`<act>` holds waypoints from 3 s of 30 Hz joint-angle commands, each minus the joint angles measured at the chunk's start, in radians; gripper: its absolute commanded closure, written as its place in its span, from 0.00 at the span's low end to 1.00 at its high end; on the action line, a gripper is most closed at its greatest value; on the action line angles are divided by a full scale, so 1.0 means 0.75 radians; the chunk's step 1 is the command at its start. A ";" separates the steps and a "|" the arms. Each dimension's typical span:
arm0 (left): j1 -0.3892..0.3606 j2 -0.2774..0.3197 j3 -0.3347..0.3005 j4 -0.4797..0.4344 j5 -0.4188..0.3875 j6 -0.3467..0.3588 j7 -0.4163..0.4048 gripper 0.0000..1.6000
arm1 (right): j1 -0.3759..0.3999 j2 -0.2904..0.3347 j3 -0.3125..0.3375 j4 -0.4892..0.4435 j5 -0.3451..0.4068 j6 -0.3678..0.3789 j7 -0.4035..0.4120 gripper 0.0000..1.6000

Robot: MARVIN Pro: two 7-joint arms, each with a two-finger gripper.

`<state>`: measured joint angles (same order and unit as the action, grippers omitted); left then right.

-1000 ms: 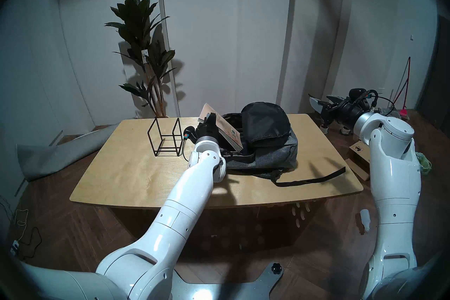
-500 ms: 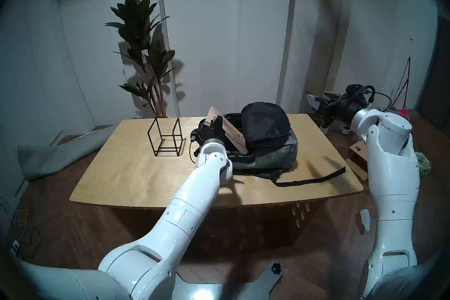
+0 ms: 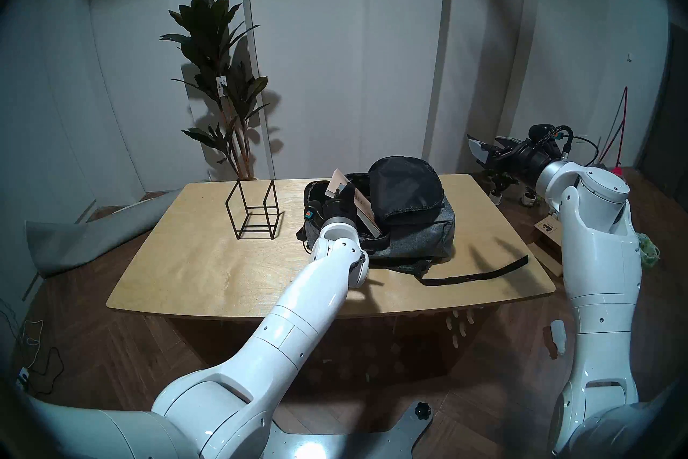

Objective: Put the book into the bag and close the bag

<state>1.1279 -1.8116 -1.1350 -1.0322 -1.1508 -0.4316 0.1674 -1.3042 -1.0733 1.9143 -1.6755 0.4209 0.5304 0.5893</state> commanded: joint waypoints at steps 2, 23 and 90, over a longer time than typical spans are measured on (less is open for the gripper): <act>-0.073 -0.015 0.024 -0.008 0.043 0.007 0.050 1.00 | 0.044 -0.004 -0.002 -0.015 0.017 -0.001 0.002 0.00; -0.126 0.086 0.248 0.001 0.398 0.027 0.311 0.00 | 0.061 -0.035 -0.025 -0.027 0.031 0.014 -0.030 0.00; -0.081 0.709 0.319 -0.619 1.108 0.128 0.775 0.00 | -0.075 -0.119 -0.028 0.074 0.054 0.380 -0.171 0.00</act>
<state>1.0347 -1.3795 -0.8748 -1.4169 -0.3124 -0.3646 0.8041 -1.3638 -1.1418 1.8963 -1.6194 0.4518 0.8082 0.4643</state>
